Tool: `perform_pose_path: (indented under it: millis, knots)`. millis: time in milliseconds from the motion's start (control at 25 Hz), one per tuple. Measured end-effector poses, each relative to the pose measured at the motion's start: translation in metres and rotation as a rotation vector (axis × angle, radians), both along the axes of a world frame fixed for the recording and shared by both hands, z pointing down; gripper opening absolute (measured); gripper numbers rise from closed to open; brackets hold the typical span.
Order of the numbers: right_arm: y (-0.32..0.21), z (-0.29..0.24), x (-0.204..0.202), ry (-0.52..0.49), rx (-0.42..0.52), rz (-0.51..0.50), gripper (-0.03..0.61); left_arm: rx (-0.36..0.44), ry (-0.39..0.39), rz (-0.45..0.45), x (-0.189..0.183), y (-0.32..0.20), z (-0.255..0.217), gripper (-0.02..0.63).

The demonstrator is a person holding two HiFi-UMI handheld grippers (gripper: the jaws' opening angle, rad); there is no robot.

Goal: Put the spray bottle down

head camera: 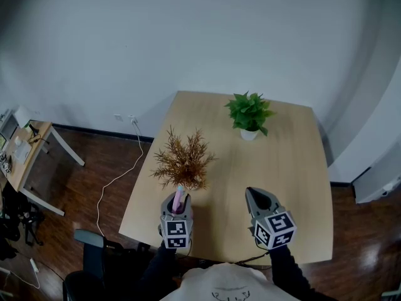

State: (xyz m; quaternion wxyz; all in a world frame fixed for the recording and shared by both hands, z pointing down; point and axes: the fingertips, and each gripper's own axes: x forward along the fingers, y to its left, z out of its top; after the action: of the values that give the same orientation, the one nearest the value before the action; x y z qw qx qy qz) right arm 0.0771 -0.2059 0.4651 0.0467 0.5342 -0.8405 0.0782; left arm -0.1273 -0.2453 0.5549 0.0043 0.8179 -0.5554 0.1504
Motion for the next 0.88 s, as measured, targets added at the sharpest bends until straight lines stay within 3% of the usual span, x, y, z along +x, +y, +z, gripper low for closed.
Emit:
perform_pose_path:
  millis: [440, 720, 880]
  knots:
    - [0.001, 0.001, 0.0, -0.002, -0.002, 0.001, -0.011, -0.012, 0.051, 0.033, 0.002, 0.006, 0.003, 0.299]
    - [0.0, 0.002, 0.0, -0.006, -0.005, -0.002, -0.011, -0.016, 0.056, -0.002, -0.014, 0.017, -0.003, 0.304]
    - [0.0, 0.004, 0.001, -0.008, -0.01, -0.002, -0.011, 0.055, 0.05, -0.049, -0.03, 0.035, -0.027, 0.304]
